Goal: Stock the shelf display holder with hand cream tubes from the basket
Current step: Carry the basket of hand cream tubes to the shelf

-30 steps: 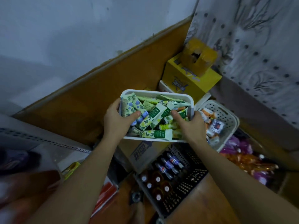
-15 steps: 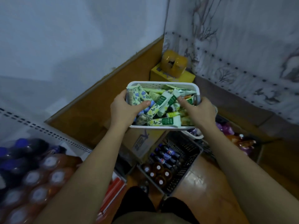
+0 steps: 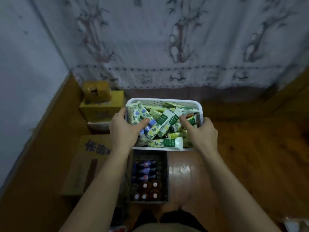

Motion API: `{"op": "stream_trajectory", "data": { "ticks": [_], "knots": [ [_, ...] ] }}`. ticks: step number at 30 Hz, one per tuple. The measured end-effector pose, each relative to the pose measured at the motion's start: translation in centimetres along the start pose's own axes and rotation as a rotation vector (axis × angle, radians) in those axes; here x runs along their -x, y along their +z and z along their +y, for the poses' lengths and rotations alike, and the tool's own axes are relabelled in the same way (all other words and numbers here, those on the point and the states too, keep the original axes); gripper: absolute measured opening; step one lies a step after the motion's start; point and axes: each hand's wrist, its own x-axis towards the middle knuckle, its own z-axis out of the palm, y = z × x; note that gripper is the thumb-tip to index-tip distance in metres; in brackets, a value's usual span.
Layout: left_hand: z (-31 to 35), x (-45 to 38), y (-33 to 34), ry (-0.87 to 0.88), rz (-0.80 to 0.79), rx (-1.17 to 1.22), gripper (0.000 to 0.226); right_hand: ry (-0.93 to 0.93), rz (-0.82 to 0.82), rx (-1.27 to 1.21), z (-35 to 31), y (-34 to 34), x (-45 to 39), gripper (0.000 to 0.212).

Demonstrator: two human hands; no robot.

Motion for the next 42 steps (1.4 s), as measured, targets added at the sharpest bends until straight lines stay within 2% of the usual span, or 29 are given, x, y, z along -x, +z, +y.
{"op": "stream_trajectory", "data": {
  "ticks": [4, 10, 13, 15, 18, 20, 22, 26, 31, 35, 37, 40, 42],
  "knots": [
    [4.3, 1.6, 5.6, 0.135, -0.171, 0.004, 0.044, 0.117, 0.205, -0.058, 4.5, -6.7, 1.8, 0.068],
    [11.1, 8.7, 13.8, 0.315, -0.449, 0.006, 0.057, 0.228, 0.504, -0.045, 12.0, -17.0, 7.1, 0.080],
    [13.9, 14.0, 17.1, 0.384, -0.552, 0.018, 0.072, 0.280, 0.628, -0.048, 15.8, -21.9, 11.2, 0.070],
    [15.4, 18.1, 18.9, 0.422, -0.622, 0.042, 0.080, 0.318, 0.682, -0.040, 18.4, -24.9, 14.3, 0.069],
    [17.3, 24.8, 21.0, 0.482, -0.718, 0.067, 0.090, 0.373, 0.754, -0.009, 22.5, -29.1, 19.2, 0.079],
    [18.3, 29.3, 22.2, 0.526, -0.779, 0.073, 0.090, 0.402, 0.788, -0.003, 25.0, -31.8, 22.7, 0.080],
    [19.1, 33.9, 23.2, 0.567, -0.830, 0.071, 0.086, 0.430, 0.819, -0.008, 27.4, -34.4, 26.4, 0.075],
    [20.6, 43.0, 25.7, 0.647, -0.940, 0.040, 0.099, 0.471, 0.914, -0.031, 31.9, -39.0, 34.4, 0.055],
    [22.9, 54.9, 28.1, 0.765, -1.109, 0.059, 0.089, 0.585, 1.058, -0.040, 37.7, -43.4, 43.8, 0.064],
    [24.5, 64.3, 29.4, 0.874, -1.275, 0.079, 0.074, 0.742, 1.176, -0.074, 41.7, -46.0, 51.3, 0.095],
    [25.2, 69.0, 30.0, 0.933, -1.357, 0.085, 0.066, 0.788, 1.252, -0.094, 43.5, -46.9, 54.9, 0.085],
    [25.8, 76.2, 31.4, 1.001, -1.507, 0.104, 0.067, 0.869, 1.360, -0.120, 46.0, -48.0, 60.1, 0.074],
    [26.0, 81.3, 32.5, 1.039, -1.600, 0.110, 0.064, 0.927, 1.429, -0.125, 47.6, -49.1, 63.6, 0.057]
  ]
}}
